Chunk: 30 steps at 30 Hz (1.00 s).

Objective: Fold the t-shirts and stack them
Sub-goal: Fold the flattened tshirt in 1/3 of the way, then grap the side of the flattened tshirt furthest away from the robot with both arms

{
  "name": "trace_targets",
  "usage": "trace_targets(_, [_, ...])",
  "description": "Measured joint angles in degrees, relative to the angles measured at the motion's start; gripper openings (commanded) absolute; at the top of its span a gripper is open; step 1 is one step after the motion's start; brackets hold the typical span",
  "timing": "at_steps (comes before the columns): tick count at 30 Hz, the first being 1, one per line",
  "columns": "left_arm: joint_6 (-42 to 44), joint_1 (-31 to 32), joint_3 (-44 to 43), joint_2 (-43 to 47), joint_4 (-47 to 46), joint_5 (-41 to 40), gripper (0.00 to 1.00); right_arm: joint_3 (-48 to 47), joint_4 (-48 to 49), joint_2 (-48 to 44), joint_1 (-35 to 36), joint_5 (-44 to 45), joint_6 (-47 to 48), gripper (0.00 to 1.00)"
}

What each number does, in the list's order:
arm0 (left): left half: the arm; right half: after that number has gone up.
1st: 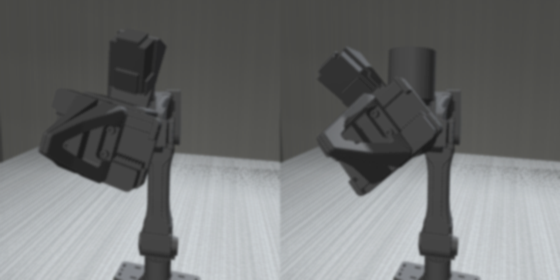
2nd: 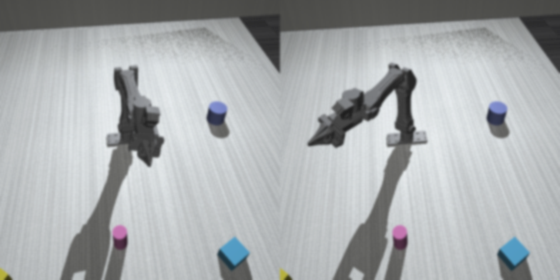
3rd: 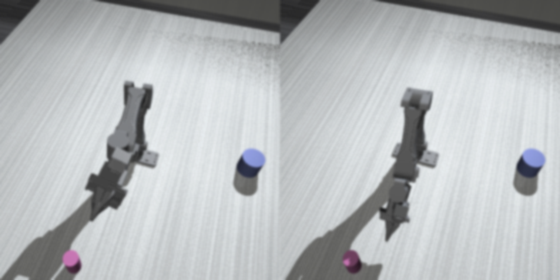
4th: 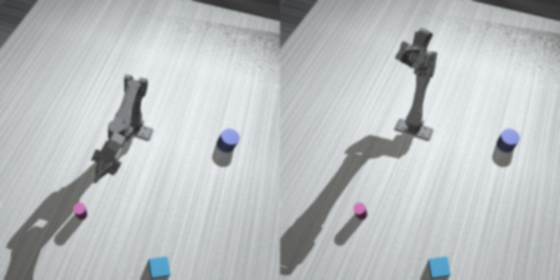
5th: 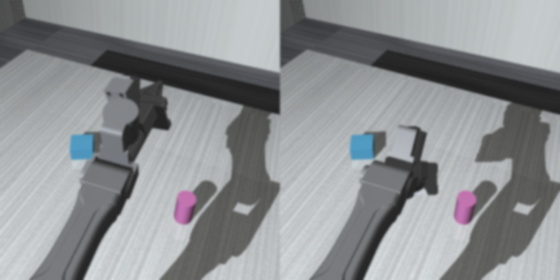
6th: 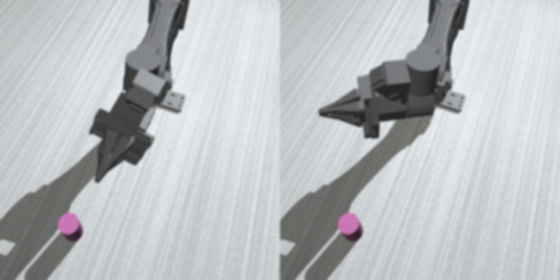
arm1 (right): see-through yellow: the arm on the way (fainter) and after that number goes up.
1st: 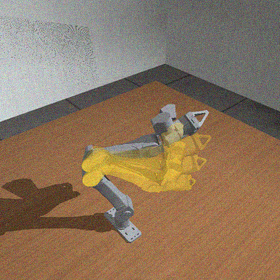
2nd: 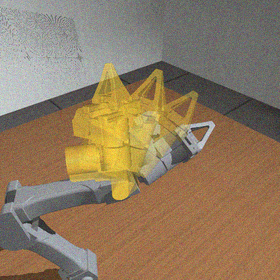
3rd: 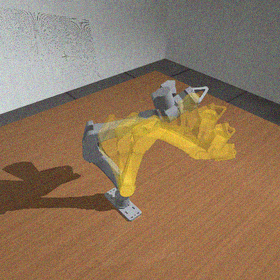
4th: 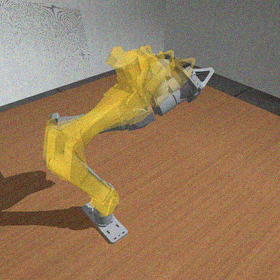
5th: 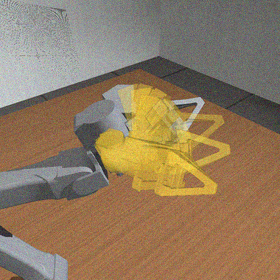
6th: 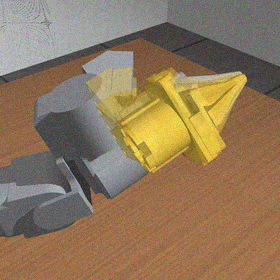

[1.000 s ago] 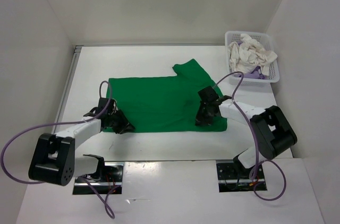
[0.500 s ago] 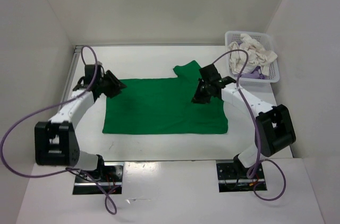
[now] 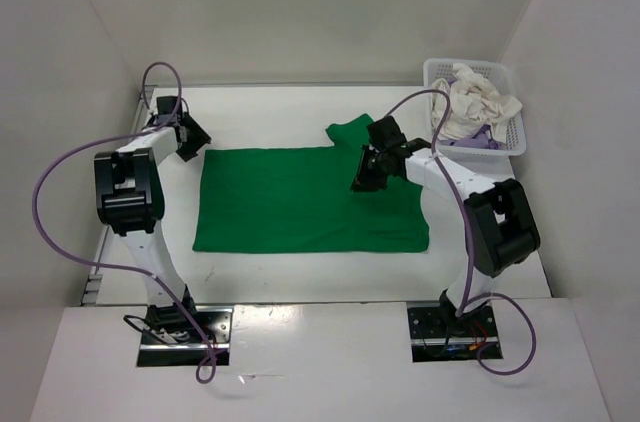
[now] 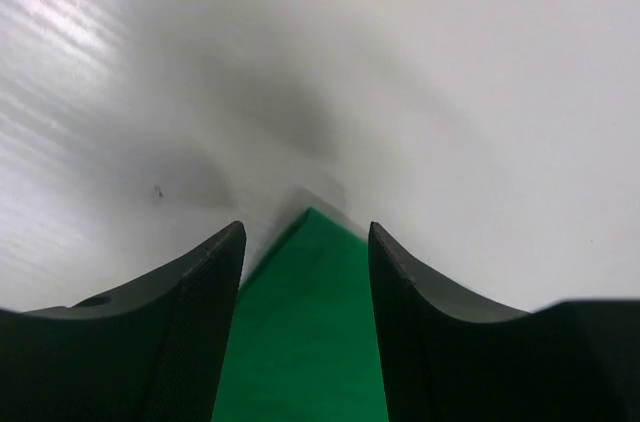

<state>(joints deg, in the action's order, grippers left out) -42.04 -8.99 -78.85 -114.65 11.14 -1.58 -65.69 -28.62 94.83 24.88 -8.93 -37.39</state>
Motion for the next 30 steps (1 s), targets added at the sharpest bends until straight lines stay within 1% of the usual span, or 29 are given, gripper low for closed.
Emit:
trace_targets(2, [1.2,0.1,-1.5,-1.4,0.0,-0.9,0.54,0.0,0.2,0.7,0.0,-0.7,0.1,0.17])
trace_targets(3, [1.8,0.1,-2.3,-2.3,0.0,-1.4,0.48,0.0,0.4,1.2,0.0,-1.1,0.1,0.17])
trace_targets(6, [3.1,0.2,-3.3,-3.7,-0.1,-1.7,0.42,0.0,0.8,2.2,0.0,-1.6,0.2,0.17])
trace_targets(11, [4.4,1.3,-3.6,-4.5,-0.3,-2.1,0.41,-0.3,1.2,3.7,0.0,-2.4,0.4,0.17])
trace_targets(13, [4.7,2.1,-3.7,-4.5,-0.2,-2.3,0.41,-1.2,1.2,4.6,0.0,-2.5,0.4,0.18])
trace_targets(15, [4.8,2.5,-3.7,-4.5,0.0,-2.4,0.41,-3.0,1.2,5.8,0.0,-2.5,0.5,0.22])
trace_targets(16, [4.8,2.8,-3.7,-4.5,0.0,-2.4,0.39,-4.1,1.2,6.4,0.0,-2.5,0.6,0.22])
trace_targets(18, [4.9,2.9,-3.7,-4.5,0.1,-2.4,0.33,-6.4,1.1,7.6,0.0,-2.5,0.8,0.25])
trace_targets(19, [5.0,2.9,-3.7,-4.5,0.2,-2.4,0.26,-8.3,1.2,8.4,-0.2,-2.4,1.0,0.25])
trace_targets(20, [5.2,2.9,-3.7,-4.5,0.3,-2.4,0.23,-9.4,1.3,8.9,-0.2,-2.4,1.1,0.27])
trace_targets(22, [5.8,2.9,-3.7,-4.6,0.6,-2.4,0.2,-12.3,1.4,10.5,-0.6,-2.3,1.5,0.35])
trace_targets(23, [5.8,2.9,-3.7,-4.6,0.7,-2.4,0.15,-14.0,1.4,11.5,-1.0,-2.2,1.9,0.38])
trace_targets(24, [5.8,2.9,-3.7,-4.6,0.8,-2.5,0.14,-15.9,1.2,12.7,-1.5,-2.2,2.2,0.44])
trace_targets(28, [5.8,2.9,-3.7,-4.6,0.9,-2.6,0.08,-23.6,1.6,18.1,-5.4,-0.4,3.6,0.56])
trace_targets(30, [5.8,2.9,-3.7,-4.6,0.9,-2.6,0.07,-27.4,1.7,21.0,-7.5,1.3,4.4,0.57])
